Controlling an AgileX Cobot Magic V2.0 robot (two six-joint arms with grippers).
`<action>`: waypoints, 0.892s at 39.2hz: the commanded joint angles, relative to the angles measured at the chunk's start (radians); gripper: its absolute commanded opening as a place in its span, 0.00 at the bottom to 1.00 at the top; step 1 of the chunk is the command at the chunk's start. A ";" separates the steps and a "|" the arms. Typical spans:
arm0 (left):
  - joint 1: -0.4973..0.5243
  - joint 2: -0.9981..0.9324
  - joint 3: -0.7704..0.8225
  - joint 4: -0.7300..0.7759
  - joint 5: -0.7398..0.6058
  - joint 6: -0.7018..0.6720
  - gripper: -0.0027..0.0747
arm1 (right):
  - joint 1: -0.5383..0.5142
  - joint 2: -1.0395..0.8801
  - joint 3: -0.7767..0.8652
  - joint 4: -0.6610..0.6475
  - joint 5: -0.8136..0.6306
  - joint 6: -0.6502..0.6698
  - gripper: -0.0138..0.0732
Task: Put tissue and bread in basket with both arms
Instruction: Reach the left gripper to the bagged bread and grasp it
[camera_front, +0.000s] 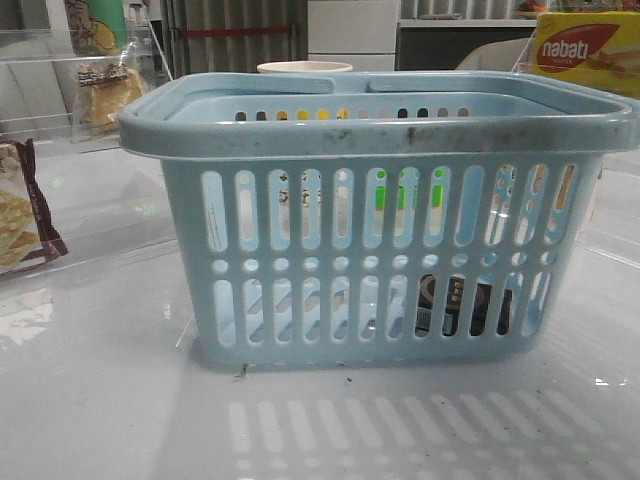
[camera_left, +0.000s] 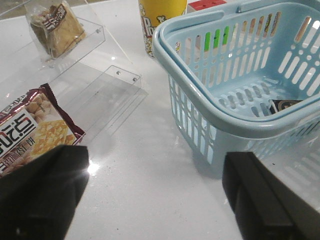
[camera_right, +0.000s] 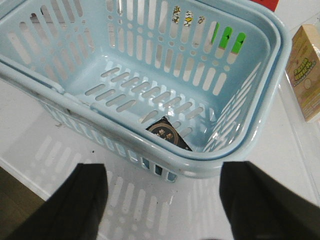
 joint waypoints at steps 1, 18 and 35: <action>-0.005 0.074 -0.068 0.019 -0.091 -0.024 0.90 | 0.000 -0.010 -0.025 -0.003 -0.078 -0.013 0.82; 0.133 0.562 -0.398 0.117 -0.113 -0.044 0.90 | 0.000 -0.007 -0.025 -0.003 -0.077 -0.013 0.82; 0.292 1.035 -0.785 0.065 -0.192 -0.044 0.90 | 0.000 -0.007 -0.025 -0.003 -0.077 -0.013 0.82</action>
